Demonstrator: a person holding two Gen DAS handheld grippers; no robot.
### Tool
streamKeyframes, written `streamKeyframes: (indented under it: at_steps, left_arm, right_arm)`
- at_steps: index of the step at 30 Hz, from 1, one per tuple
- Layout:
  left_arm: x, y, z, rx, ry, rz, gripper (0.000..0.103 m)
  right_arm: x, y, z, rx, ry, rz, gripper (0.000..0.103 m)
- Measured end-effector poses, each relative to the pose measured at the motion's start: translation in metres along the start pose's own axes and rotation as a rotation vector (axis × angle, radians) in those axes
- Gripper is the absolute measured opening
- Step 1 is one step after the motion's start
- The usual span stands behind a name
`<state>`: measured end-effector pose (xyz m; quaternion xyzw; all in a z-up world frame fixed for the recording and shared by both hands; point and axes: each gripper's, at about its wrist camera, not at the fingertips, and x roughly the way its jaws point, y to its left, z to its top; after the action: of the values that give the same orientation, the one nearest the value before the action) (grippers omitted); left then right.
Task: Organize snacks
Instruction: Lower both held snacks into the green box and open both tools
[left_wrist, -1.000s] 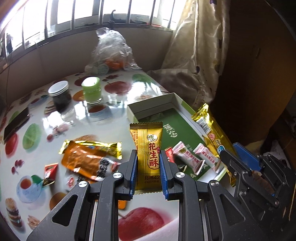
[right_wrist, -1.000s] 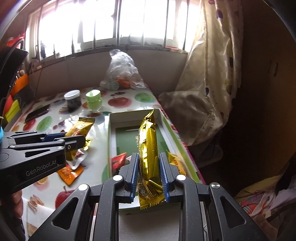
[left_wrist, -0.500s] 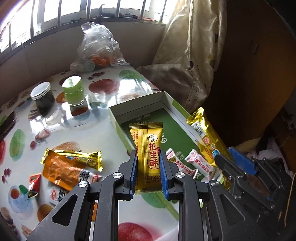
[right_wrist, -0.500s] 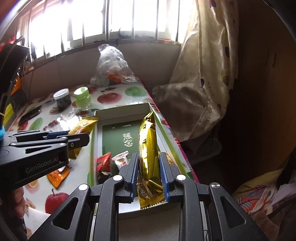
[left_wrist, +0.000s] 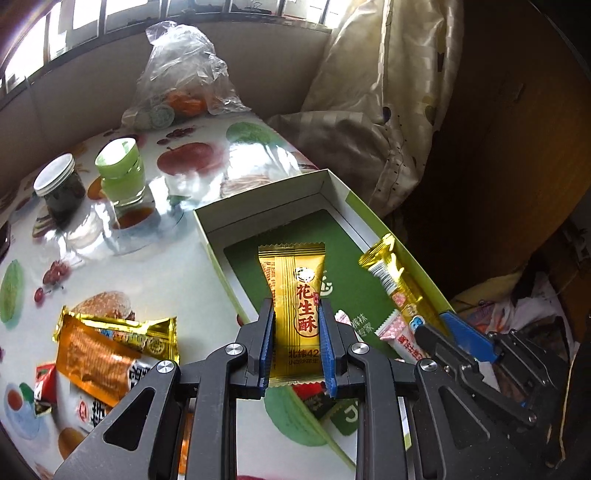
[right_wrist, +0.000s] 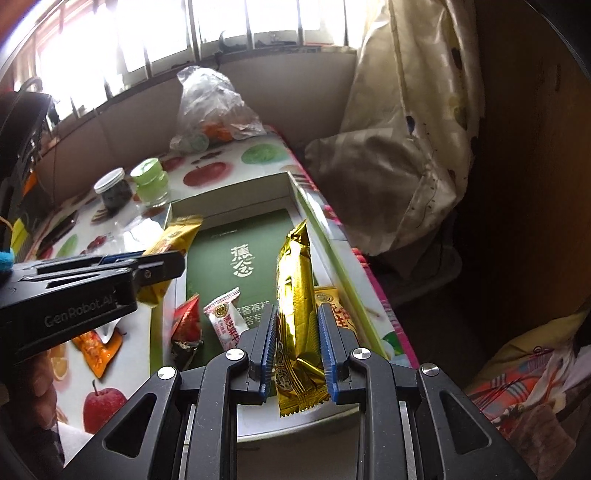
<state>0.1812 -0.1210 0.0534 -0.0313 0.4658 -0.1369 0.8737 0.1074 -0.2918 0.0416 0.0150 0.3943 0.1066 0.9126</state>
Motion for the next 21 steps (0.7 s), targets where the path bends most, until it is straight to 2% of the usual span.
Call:
streamKeyframes:
  at_steps: [7, 21]
  left_arm:
    - [0.014, -0.001, 0.002, -0.004, 0.03, 0.005, 0.023]
    - [0.031, -0.001, 0.006, -0.003, 0.063, -0.013, 0.025]
  right_arm:
    - [0.012, -0.001, 0.002, 0.014, 0.02, 0.037, 0.022]
    - [0.024, 0.004, 0.007, -0.013, 0.028, 0.02, 0.022]
